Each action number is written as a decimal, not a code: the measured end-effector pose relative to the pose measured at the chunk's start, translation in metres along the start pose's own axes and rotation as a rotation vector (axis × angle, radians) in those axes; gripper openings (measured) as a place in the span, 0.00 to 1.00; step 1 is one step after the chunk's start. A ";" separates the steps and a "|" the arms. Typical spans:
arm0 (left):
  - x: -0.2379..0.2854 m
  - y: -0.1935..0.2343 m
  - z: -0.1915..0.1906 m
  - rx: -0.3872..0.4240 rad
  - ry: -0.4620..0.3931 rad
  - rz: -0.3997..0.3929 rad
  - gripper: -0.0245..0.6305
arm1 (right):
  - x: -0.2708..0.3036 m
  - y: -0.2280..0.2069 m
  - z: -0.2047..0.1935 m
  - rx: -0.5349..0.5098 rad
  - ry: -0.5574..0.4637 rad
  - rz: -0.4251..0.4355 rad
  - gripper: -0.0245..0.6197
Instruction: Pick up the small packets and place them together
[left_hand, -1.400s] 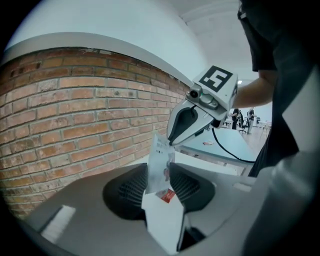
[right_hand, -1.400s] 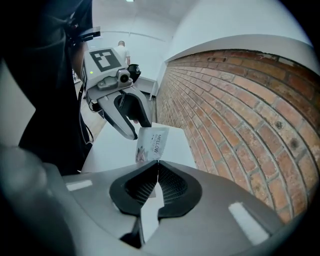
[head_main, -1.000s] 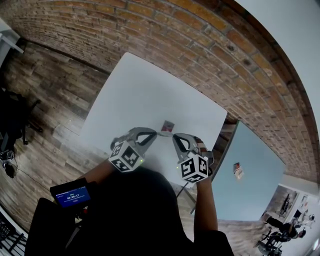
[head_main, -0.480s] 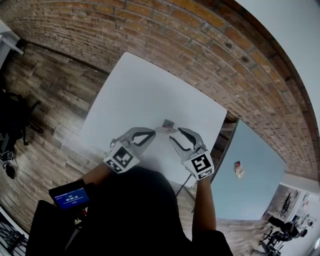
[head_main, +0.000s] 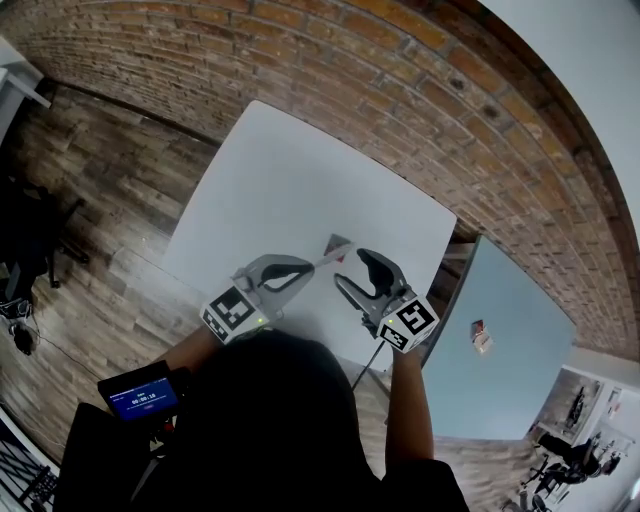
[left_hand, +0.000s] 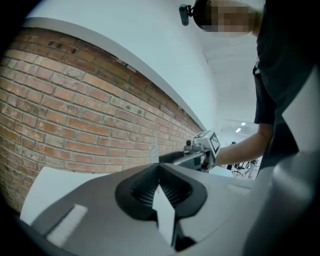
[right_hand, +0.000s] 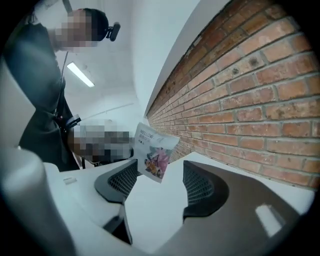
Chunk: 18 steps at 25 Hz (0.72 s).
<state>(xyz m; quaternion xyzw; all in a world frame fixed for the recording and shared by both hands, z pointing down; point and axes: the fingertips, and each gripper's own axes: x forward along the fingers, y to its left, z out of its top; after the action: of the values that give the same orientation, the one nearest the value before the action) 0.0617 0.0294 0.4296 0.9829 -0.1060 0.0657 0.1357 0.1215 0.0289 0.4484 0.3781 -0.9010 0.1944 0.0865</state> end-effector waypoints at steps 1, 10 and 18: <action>0.000 -0.003 0.002 0.010 -0.005 -0.010 0.04 | 0.001 0.001 -0.001 0.015 -0.009 0.022 0.48; 0.003 -0.020 0.000 0.000 0.009 -0.088 0.04 | 0.000 0.012 0.011 0.077 -0.085 0.184 0.42; -0.008 0.010 -0.025 -0.094 0.074 0.053 0.04 | -0.002 0.020 -0.001 0.141 -0.095 0.225 0.16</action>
<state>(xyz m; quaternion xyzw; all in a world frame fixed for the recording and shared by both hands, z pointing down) 0.0493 0.0284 0.4553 0.9692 -0.1301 0.1004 0.1837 0.1085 0.0437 0.4424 0.2886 -0.9249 0.2476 -0.0052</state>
